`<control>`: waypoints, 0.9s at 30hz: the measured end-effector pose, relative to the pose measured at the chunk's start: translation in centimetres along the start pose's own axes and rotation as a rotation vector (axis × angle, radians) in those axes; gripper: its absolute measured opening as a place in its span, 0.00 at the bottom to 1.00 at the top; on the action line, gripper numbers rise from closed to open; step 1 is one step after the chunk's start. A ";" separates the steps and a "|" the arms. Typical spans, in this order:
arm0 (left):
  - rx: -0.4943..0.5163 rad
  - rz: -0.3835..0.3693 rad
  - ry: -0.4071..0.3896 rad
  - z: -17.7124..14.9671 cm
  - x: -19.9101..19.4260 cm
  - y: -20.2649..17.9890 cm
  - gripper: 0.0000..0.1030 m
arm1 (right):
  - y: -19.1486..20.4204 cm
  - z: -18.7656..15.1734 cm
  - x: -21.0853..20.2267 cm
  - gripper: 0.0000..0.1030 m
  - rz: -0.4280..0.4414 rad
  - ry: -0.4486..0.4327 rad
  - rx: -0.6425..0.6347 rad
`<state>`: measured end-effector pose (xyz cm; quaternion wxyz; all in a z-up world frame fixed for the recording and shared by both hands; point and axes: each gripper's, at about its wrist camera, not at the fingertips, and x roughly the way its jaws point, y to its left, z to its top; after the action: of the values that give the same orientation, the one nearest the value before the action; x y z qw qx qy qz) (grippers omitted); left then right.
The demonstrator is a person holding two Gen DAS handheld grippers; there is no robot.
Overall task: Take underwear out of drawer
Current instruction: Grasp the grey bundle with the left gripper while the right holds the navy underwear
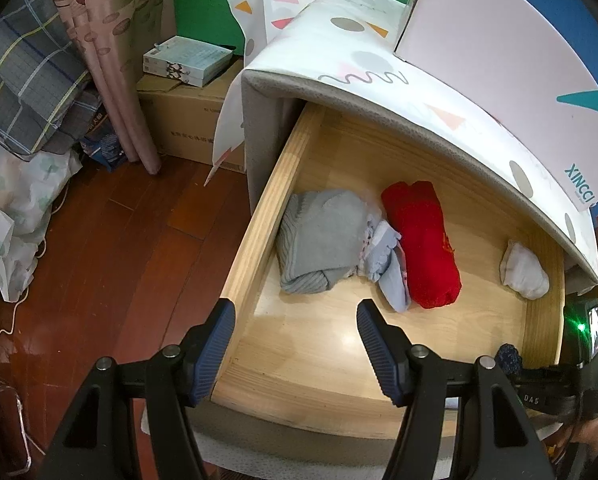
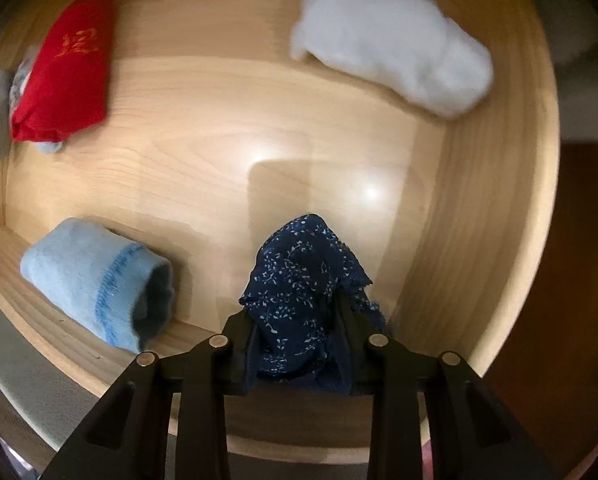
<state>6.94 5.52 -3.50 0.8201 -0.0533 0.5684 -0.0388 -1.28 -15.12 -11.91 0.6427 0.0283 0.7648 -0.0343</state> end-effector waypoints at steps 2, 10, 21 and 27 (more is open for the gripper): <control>-0.008 -0.011 0.002 0.0 0.0 0.2 0.63 | -1.0 -1.3 0.4 0.25 -0.004 0.000 0.018; 0.012 -0.074 0.037 0.5 0.6 0.0 0.63 | -2.7 -3.3 0.2 0.26 0.028 -0.060 0.063; 0.173 -0.021 -0.001 3.8 1.7 -2.8 0.63 | -3.9 -2.8 -0.2 0.26 0.045 -0.069 0.062; 0.232 -0.024 0.048 4.9 3.8 -4.5 0.63 | -3.8 -2.4 -0.1 0.25 0.043 -0.056 0.066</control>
<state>12.87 0.79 -4.71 0.8063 0.0361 0.5790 -0.1151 -3.98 -18.68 -11.38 0.6631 0.0650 0.7443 -0.0464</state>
